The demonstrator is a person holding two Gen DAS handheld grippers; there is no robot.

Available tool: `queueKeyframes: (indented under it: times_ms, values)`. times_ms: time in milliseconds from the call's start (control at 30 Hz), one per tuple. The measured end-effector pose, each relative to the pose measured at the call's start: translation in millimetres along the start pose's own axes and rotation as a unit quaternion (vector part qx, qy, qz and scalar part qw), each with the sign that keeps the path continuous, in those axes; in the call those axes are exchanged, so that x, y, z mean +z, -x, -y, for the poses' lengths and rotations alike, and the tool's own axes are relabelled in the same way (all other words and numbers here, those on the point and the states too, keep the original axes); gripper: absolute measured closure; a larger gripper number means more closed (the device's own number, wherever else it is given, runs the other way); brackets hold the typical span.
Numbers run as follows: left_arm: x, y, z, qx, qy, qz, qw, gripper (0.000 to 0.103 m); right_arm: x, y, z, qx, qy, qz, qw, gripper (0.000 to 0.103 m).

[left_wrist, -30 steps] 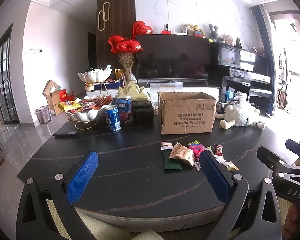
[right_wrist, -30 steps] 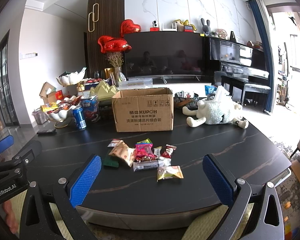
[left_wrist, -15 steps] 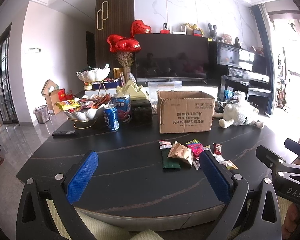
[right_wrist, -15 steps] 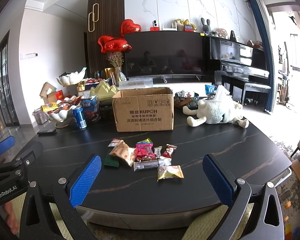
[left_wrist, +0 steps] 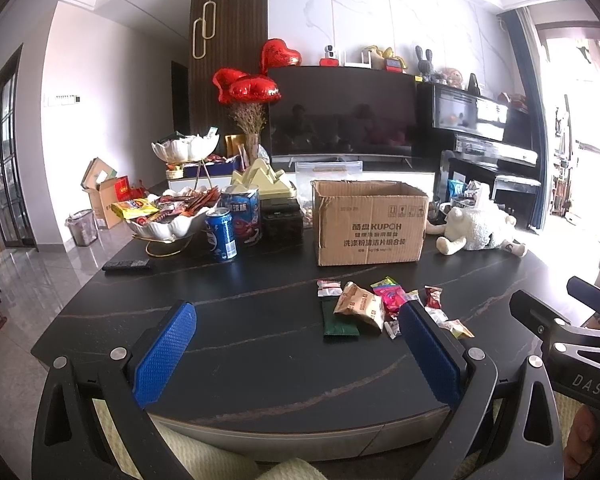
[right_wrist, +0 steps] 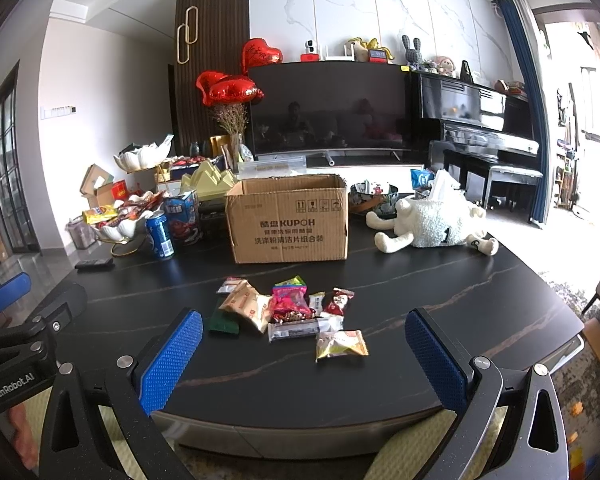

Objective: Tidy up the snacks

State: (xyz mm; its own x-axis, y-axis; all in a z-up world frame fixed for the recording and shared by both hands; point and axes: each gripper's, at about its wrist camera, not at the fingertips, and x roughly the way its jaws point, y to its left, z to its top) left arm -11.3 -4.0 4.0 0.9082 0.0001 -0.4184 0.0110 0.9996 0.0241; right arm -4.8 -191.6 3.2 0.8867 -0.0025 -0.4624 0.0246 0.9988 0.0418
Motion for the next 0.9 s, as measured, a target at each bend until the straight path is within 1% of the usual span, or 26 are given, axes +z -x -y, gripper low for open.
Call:
queueKeyframes:
  times_ms: [67,133,267,333,467,633,900]
  values:
    - [-0.6,-0.3,0.6,-0.001,0.000,-0.001,1.0000,0.000,1.9,-0.9,5.5,0.000,0.000,-0.001,1.000,0.000]
    - [-2.1,-0.3,2.4,-0.002,-0.001,-0.002,1.0000,0.000,6.6,0.0,-0.6,0.001,-0.001,-0.003,1.000,0.000]
    - [-5.5,-2.7,3.5,-0.004,-0.002,-0.006,1.0000,0.000,4.3,-0.9,-9.1,0.000,-0.001,-0.007,1.000,0.000]
    - [-6.9,-4.9,3.0,-0.006,-0.001,-0.009,0.9999,0.000,-5.1,-5.0,-6.6,0.001,-0.002,-0.010,1.000,0.000]
    - [-9.7,-12.5,0.8,-0.012,0.000,-0.020,0.9997,0.000,-9.1,-13.5,-5.8,0.002,-0.004,-0.020,1.000,0.000]
    - [-15.5,-25.3,4.0,-0.026,-0.002,-0.037,0.9990,0.000,-14.9,-27.3,0.1,0.011,-0.016,-0.043,0.999,0.000]
    - [-25.6,-61.3,14.0,-0.050,-0.010,-0.068,0.9964,0.000,-28.9,-67.0,12.3,0.016,-0.039,-0.100,0.994,0.001]
